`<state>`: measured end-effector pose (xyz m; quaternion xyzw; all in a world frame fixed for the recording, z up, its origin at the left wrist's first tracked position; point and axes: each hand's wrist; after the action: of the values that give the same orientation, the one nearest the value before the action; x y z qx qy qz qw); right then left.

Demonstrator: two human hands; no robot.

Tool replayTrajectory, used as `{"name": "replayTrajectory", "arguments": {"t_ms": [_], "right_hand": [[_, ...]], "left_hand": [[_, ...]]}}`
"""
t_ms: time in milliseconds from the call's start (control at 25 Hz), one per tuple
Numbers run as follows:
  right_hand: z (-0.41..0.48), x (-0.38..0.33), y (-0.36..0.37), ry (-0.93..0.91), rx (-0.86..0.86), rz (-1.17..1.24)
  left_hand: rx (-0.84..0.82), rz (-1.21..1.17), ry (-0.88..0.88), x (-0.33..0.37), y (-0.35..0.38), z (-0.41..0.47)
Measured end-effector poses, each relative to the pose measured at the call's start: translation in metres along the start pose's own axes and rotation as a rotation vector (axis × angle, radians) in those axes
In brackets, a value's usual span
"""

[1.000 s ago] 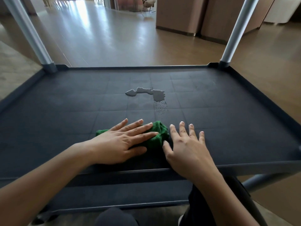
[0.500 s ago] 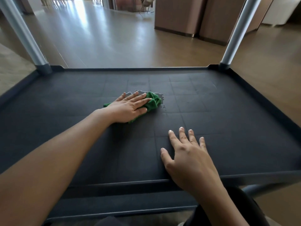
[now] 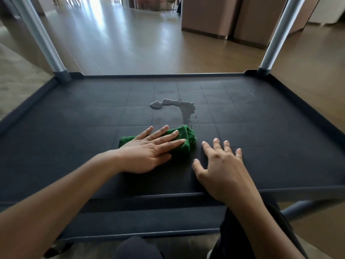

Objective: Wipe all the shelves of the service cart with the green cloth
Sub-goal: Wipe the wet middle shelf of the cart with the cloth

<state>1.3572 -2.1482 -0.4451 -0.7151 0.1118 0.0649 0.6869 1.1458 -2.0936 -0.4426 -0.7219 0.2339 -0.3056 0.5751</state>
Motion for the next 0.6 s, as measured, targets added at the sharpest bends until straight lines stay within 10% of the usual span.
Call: {"name": "replayTrajectory", "arguments": {"t_ms": [600], "right_hand": [[-0.001, -0.001, 0.005, -0.014, -0.007, -0.013]], "left_hand": [[-0.031, -0.008, -0.076, -0.021, -0.007, 0.032]]}}
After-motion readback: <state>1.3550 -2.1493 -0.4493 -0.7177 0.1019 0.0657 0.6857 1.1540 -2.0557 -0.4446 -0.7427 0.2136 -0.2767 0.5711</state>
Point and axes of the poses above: each hand's wrist, its own z-axis towards the middle knuckle, its own y-axis out of the palm, x = y × z, and after that the axes turned 7 degrees about y, right-handed
